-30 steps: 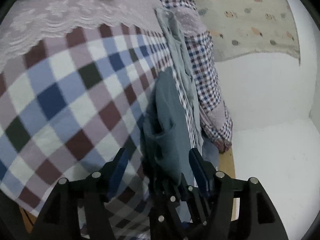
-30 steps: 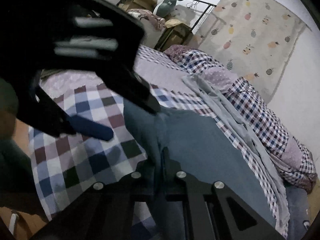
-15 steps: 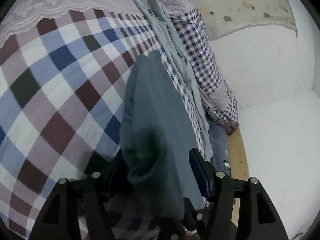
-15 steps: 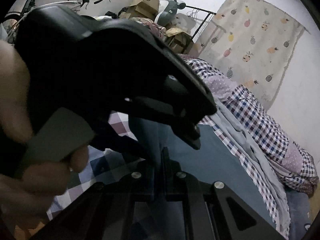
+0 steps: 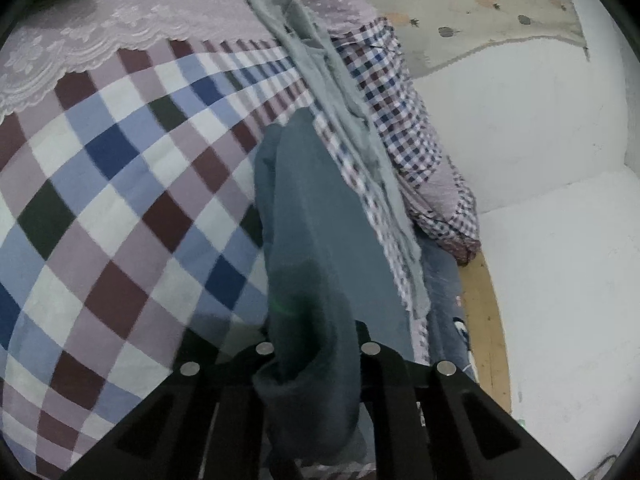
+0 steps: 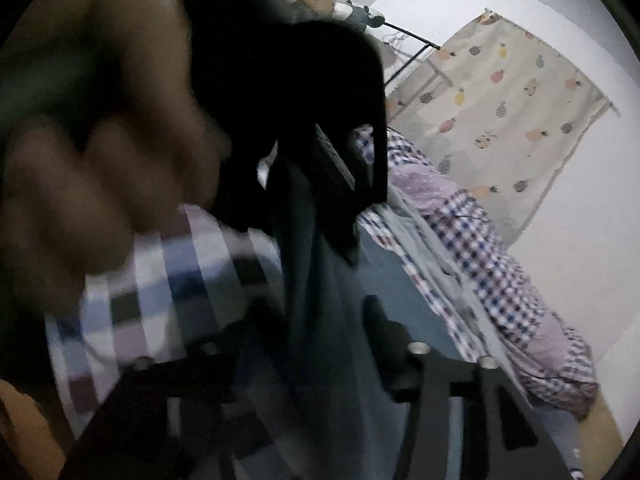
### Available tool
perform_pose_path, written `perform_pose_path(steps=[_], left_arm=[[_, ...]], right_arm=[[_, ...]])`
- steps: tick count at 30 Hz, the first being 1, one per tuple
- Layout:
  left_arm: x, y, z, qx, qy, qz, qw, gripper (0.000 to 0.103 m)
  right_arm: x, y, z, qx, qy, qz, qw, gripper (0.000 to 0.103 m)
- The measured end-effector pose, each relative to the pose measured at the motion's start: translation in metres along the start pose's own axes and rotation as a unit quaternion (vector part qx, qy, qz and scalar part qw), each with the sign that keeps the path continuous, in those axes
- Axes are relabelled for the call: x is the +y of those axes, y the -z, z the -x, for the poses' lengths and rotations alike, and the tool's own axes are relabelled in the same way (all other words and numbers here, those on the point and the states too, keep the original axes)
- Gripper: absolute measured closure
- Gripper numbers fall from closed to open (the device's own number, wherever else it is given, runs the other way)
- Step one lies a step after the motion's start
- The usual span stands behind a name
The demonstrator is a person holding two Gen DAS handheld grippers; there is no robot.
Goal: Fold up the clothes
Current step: 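Lift the folded teal shirt with both grippers for another fold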
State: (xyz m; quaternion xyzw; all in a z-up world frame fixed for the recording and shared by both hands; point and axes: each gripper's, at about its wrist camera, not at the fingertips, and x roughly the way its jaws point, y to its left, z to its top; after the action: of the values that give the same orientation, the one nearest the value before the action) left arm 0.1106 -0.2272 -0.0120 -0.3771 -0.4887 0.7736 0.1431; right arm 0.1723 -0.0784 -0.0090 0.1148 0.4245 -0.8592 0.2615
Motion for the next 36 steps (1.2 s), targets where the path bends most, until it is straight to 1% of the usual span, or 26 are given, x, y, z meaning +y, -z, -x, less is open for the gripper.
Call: perform_pose_path(steps=[3, 4, 9, 16, 20, 26, 30, 34, 36], left_arm=[[-0.003, -0.002, 0.002, 0.001, 0.012, 0.002, 0.9999, 0.094], [-0.004, -0.003, 0.003, 0.003, 0.019, 0.007, 0.9998, 0.094], [-0.004, -0.009, 0.004, 0.005, 0.033, 0.018, 0.9993, 0.094], [-0.003, -0.015, 0.003, 0.004, 0.042, 0.025, 0.9988, 0.094], [-0.004, -0.018, 0.003, 0.003, 0.044, 0.027, 0.9987, 0.094], [-0.005, -0.021, 0.004, -0.001, 0.043, 0.027, 0.9987, 0.094], [-0.004, -0.021, 0.003, -0.003, 0.04, 0.032, 0.9987, 0.094], [-0.004, -0.02, 0.004, -0.006, 0.037, 0.031, 0.9988, 0.094], [-0.005, -0.02, 0.003, -0.007, 0.035, 0.029, 0.9989, 0.094]], right_arm=[[-0.006, 0.012, -0.006, 0.023, 0.046, -0.01, 0.999, 0.04], [-0.008, 0.015, -0.009, 0.03, 0.061, -0.016, 0.998, 0.037], [-0.022, 0.035, -0.024, 0.082, 0.119, -0.019, 0.989, 0.036], [-0.064, 0.086, -0.015, 0.135, 0.174, -0.028, 0.975, 0.036], [-0.077, 0.117, 0.002, 0.165, 0.203, -0.012, 0.965, 0.036], [-0.108, 0.168, 0.028, 0.207, 0.235, 0.01, 0.95, 0.036], [-0.123, 0.198, 0.046, 0.237, 0.244, 0.019, 0.94, 0.037], [-0.126, 0.213, 0.066, 0.243, 0.252, 0.042, 0.936, 0.037], [-0.128, 0.215, 0.068, 0.249, 0.242, 0.051, 0.936, 0.037]])
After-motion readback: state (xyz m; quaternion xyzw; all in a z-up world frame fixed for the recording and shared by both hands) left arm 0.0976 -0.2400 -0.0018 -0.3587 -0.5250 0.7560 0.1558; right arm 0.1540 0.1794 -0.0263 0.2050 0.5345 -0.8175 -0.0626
